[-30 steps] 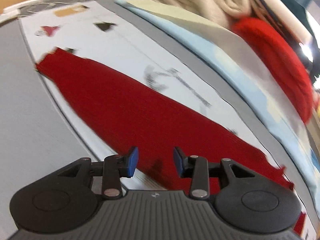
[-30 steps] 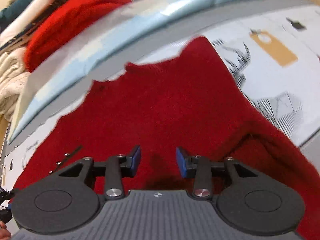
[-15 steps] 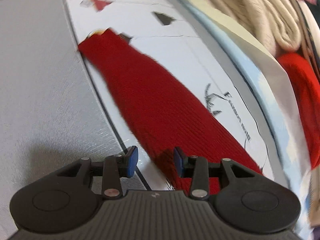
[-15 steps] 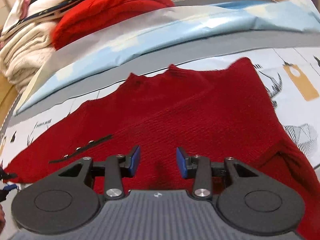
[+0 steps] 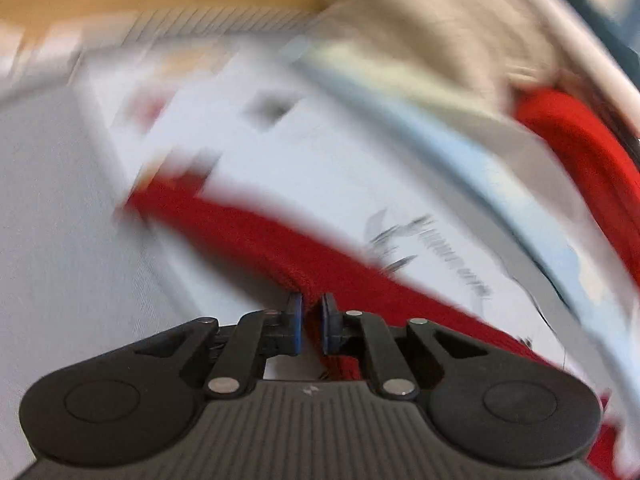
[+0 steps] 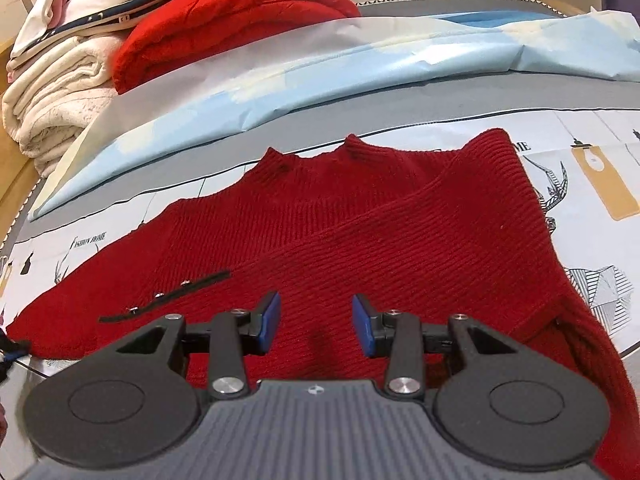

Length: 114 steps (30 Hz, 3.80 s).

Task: Fold small clothes

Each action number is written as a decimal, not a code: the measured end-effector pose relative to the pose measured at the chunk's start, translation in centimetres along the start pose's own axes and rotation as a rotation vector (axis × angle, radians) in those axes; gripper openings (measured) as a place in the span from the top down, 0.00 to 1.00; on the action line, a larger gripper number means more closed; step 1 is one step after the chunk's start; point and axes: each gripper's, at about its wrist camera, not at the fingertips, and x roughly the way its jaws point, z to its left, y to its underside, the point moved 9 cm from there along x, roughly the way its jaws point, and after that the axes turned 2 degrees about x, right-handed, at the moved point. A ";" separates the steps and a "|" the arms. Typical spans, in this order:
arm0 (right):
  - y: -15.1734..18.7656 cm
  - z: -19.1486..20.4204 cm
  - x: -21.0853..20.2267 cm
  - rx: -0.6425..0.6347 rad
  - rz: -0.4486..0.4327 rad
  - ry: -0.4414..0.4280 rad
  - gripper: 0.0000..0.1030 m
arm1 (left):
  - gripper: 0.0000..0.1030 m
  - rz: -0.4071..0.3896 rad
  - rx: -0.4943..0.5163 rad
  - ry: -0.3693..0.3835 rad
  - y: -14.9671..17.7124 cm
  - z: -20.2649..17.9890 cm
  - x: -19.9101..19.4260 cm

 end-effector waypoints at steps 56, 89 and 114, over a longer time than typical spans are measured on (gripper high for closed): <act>2.7 10.2 -5.0 -0.705 -0.268 -0.209 0.60 | 0.91 0.176 0.451 1.043 13.3 -28.2 -16.4; -2.9 -17.1 -0.2 0.172 -0.017 0.212 0.67 | 0.56 0.265 0.445 0.331 14.0 -19.5 -4.6; 4.1 -18.1 -19.4 0.062 -0.128 0.086 0.57 | 0.47 0.156 0.673 0.396 17.0 -11.6 -21.7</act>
